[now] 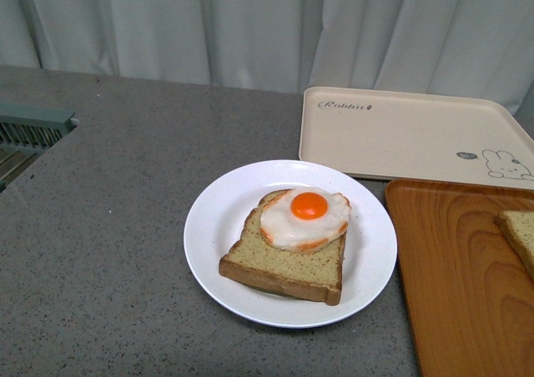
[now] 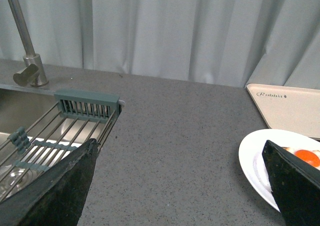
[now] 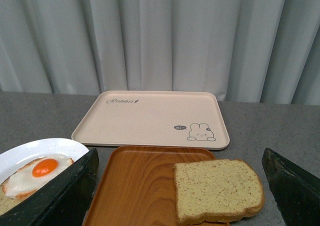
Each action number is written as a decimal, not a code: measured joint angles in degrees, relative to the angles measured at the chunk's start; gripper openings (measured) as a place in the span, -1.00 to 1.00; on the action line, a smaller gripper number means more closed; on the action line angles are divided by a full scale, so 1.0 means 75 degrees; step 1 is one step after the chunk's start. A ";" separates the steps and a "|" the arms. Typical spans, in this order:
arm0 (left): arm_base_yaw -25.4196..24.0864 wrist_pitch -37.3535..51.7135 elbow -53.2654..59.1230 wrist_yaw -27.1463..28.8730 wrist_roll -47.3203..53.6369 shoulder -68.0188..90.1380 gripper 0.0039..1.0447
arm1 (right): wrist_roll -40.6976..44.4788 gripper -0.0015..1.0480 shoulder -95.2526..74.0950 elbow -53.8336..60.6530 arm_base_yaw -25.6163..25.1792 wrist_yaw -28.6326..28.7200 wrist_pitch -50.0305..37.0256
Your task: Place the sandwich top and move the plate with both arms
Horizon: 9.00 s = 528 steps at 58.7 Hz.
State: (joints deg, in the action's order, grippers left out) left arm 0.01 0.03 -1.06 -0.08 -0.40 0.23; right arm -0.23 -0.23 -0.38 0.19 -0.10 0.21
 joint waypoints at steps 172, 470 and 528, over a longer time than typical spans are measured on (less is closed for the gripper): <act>0.0003 0.0000 0.0000 0.0006 0.0003 -0.0003 0.88 | -0.3550 0.83 -1.3487 -0.4071 -0.3418 0.1912 -0.4135; 0.0000 0.0000 0.0000 0.0015 0.0003 -0.0009 0.88 | 0.0000 -0.98 -0.0012 0.0003 -0.0023 0.0026 -0.0041; 0.1352 0.4470 -0.1670 0.2192 -0.6895 0.9512 0.88 | 0.0009 0.83 -0.0003 0.0003 -0.0023 0.0023 -0.0038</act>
State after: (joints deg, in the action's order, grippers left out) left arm 10.15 33.56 -13.58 16.36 -52.12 71.57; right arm -0.16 -0.25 -0.36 0.01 0.08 -0.08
